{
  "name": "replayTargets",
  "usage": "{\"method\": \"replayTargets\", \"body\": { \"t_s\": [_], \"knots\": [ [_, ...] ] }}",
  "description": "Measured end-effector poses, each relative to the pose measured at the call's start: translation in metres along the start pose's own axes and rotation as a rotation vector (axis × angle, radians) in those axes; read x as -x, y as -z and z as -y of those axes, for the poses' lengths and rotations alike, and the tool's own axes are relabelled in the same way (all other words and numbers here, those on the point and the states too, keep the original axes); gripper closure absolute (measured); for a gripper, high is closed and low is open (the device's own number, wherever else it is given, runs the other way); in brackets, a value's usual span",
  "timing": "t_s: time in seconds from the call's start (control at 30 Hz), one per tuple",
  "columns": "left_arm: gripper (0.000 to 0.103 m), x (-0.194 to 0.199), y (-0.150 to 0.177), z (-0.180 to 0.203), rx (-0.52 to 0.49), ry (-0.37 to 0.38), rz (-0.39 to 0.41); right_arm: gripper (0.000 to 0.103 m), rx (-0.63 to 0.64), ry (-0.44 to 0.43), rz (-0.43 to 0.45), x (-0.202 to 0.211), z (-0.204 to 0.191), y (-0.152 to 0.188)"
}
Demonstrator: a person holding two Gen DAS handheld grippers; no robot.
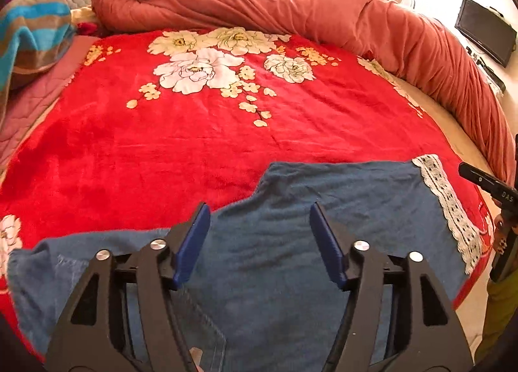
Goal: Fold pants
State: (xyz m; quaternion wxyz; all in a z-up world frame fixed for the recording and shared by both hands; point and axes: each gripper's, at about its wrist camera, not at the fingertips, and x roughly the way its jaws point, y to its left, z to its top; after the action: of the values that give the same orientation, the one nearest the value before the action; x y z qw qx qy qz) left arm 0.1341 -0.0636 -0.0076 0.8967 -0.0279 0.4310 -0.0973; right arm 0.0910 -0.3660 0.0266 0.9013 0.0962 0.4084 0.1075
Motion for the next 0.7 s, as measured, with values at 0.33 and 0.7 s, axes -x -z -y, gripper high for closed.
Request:
{"method": "replayTargets", "body": {
  "t_s": [0.33, 0.7],
  "knots": [
    [0.034, 0.029, 0.020, 0.008, -0.029, -0.003, 0.017, 0.033, 0.080, 0.015, -0.009, 0.023, -0.035, 0.025],
    [0.017, 0.052, 0.054, 0.001, -0.018, -0.026, 0.004, 0.033, 0.243, 0.052, -0.042, 0.028, -0.081, 0.050]
  ]
}}
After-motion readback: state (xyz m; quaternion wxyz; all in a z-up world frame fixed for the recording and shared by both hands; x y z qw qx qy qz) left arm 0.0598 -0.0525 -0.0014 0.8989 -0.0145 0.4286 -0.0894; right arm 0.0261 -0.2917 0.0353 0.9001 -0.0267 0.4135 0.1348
